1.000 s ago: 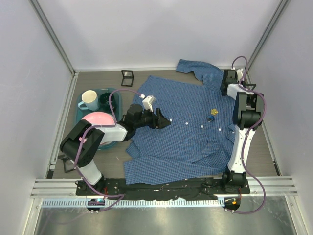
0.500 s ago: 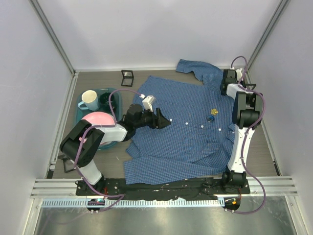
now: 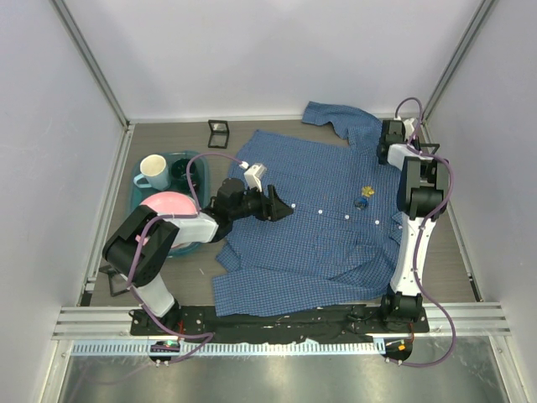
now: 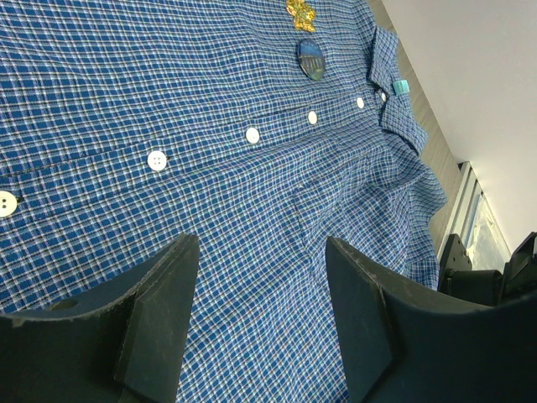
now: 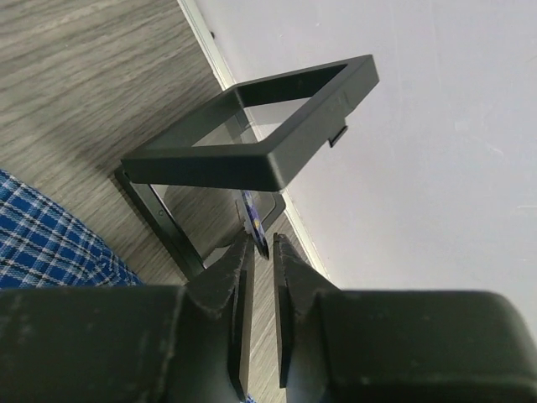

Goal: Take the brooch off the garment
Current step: Place the brooch in the brooch box.

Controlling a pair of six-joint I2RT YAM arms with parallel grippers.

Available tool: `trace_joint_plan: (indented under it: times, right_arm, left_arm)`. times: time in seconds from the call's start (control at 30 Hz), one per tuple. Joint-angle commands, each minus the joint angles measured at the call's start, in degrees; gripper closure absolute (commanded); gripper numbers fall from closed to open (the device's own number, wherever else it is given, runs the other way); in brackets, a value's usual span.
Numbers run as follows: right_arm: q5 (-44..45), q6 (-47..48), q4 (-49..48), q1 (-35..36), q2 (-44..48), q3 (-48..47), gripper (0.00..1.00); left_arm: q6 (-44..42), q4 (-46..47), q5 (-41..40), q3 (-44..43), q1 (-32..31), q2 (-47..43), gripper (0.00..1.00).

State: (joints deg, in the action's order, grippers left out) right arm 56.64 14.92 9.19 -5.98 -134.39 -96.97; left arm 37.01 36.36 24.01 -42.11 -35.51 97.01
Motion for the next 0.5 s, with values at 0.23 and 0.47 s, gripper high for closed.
trace_joint_plan:
  times: [0.23, 0.47]
  right_arm:
    - [-1.8, -3.4, 1.1, 0.1, 1.8, -1.3, 0.70]
    - [-1.4, -4.0, 1.3, 2.6, 4.7, 1.1, 0.59]
  left_arm:
    - [-0.9, 1.3, 0.8, -2.2, -0.2, -0.9, 0.35]
    - [-0.9, 1.2, 1.1, -2.2, -0.2, -1.0, 0.35]
